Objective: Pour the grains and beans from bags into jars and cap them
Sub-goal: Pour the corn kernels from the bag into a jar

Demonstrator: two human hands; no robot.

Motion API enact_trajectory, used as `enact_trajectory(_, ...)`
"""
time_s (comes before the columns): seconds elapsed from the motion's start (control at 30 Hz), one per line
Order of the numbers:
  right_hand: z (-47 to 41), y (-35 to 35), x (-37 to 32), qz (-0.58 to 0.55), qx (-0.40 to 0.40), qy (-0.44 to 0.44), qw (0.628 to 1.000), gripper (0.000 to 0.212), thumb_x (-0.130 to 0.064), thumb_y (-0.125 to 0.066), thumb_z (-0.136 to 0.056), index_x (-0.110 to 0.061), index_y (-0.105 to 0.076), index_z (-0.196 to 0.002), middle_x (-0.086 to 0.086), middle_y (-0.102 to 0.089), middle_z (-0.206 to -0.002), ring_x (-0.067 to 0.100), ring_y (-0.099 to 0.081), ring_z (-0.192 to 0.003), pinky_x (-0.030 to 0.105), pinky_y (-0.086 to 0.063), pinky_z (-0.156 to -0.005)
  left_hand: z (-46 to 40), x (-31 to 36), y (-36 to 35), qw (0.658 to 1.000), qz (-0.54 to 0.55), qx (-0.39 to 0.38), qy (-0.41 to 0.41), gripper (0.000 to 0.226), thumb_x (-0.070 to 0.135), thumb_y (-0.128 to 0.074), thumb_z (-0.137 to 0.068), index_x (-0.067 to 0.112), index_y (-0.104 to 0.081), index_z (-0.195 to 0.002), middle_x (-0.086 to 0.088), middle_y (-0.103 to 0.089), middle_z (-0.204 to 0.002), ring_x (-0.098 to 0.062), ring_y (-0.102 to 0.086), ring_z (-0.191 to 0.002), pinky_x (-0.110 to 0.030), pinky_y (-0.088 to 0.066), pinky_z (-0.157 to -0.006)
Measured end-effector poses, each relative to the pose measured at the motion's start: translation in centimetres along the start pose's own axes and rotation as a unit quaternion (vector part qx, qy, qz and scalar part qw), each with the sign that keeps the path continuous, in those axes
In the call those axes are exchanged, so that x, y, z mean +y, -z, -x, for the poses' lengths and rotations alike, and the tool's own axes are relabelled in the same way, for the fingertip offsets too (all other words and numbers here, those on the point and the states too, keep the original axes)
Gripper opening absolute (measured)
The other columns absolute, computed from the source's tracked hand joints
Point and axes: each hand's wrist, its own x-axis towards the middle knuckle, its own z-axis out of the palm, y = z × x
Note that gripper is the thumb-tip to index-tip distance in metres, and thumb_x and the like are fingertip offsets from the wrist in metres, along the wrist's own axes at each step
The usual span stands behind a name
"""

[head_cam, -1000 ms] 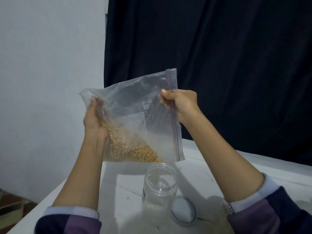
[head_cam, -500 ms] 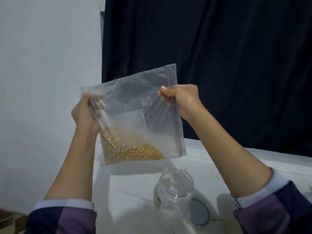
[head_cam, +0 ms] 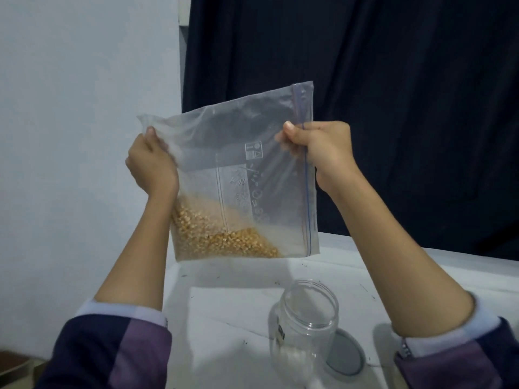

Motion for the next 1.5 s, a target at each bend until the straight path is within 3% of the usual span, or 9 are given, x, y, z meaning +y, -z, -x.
enact_trajectory(0.07, 0.5, 0.2, -0.1, -0.014, 0.018, 0.002, 1.000, 0.015, -0.014, -0.071, -0.085, -0.006, -0.073, -0.072, 0.009, -0.074, -0.081, 0.019, -0.070, -0.079, 0.026, -0.056, -0.084, 0.2, 0.7, -0.1, 0.999, 0.033, -0.005, 0.001, 0.047, 0.025, -0.036, -0.102, 0.021, -0.030, -0.056, 0.008, -0.037, -0.059, -0.005, -0.033, -0.053, -0.029, -0.031, -0.061)
enact_trajectory(0.2, 1.6, 0.7, 0.0, -0.039, 0.039, 0.008, 0.998, 0.015, -0.014, -0.073, -0.083, -0.007, -0.074, -0.070, 0.010, -0.074, -0.080, 0.023, -0.071, -0.086, 0.036, -0.053, -0.093, 0.9, 2.1, 0.1, 0.998, 0.065, 0.000, 0.005, 0.048, 0.024, -0.035, -0.103, 0.019, -0.027, -0.056, 0.007, -0.033, -0.057, -0.002, -0.030, -0.050, -0.015, -0.029, -0.050)
enact_trajectory(0.47, 4.3, 2.1, -0.1, -0.042, 0.039, 0.043, 0.997, 0.015, -0.015, -0.069, -0.086, -0.005, -0.073, -0.075, 0.007, -0.073, -0.075, 0.013, -0.069, -0.073, 0.029, -0.055, -0.086, 2.0, 3.3, 1.0, 0.996, 0.089, -0.015, 0.010, 0.051, 0.025, -0.035, -0.103, 0.019, -0.024, -0.054, 0.007, -0.030, -0.054, -0.003, -0.027, -0.047, -0.016, -0.026, -0.048)
enact_trajectory(0.6, 5.5, 2.6, 0.8, -0.033, 0.053, 0.041, 0.997, 0.018, -0.017, -0.067, -0.088, -0.011, -0.073, -0.072, 0.002, -0.074, -0.074, 0.011, -0.070, -0.076, 0.035, -0.052, -0.095, 2.6, 3.2, 1.4, 0.995, 0.096, -0.021, 0.016, 0.050, 0.021, -0.038, -0.101, 0.018, -0.020, -0.054, 0.004, -0.024, -0.053, -0.004, -0.023, -0.040, -0.019, -0.020, -0.045)
enact_trajectory(0.8, 6.8, 3.3, 1.4, -0.049, 0.053, 0.015, 0.997, 0.024, -0.015, -0.062, -0.092, -0.010, -0.072, -0.071, 0.002, -0.074, -0.071, 0.013, -0.071, -0.078, 0.035, -0.051, -0.097, 3.7, 3.6, 1.8, 0.995, 0.100, -0.021, 0.022, 0.050, 0.018, -0.039, -0.100, 0.018, -0.018, -0.054, 0.003, -0.021, -0.053, -0.007, -0.021, -0.037, -0.020, -0.017, -0.045)
enact_trajectory(0.97, 6.7, 3.6, 1.5, -0.069, 0.055, -0.002, 0.996, 0.021, -0.015, -0.064, -0.090, -0.008, -0.073, -0.073, 0.006, -0.074, -0.075, 0.017, -0.072, -0.084, 0.032, -0.051, -0.094, 3.8, 4.2, 1.8, 0.993, 0.116, -0.018, 0.018, 0.050, 0.017, -0.039, -0.100, 0.019, -0.016, -0.055, 0.004, -0.017, -0.054, -0.007, -0.018, -0.038, -0.020, -0.015, -0.045)
enact_trajectory(1.1, 6.5, 3.6, 1.6, -0.099, 0.052, 0.000, 0.994, 0.020, -0.011, -0.063, -0.091, -0.003, -0.070, -0.074, 0.002, -0.072, -0.067, 0.011, -0.070, -0.067, 0.020, -0.055, -0.079, 3.6, 4.4, 1.5, 0.992, 0.123, -0.018, 0.020, 0.050, 0.018, -0.039, -0.100, 0.019, -0.016, -0.055, 0.005, -0.017, -0.054, -0.007, -0.017, -0.039, -0.021, -0.015, -0.046)
enact_trajectory(1.5, 6.3, 3.2, 1.9, -0.108, 0.050, -0.014, 0.993, 0.018, -0.010, -0.063, -0.091, -0.002, -0.069, -0.075, 0.002, -0.071, -0.066, 0.013, -0.070, -0.067, 0.022, -0.056, -0.080, 4.1, 4.8, 1.9, 0.989, 0.136, -0.022, 0.048, 0.051, 0.019, -0.036, -0.101, 0.019, -0.018, -0.054, 0.007, -0.022, -0.052, -0.005, -0.020, -0.037, -0.019, -0.018, -0.045)
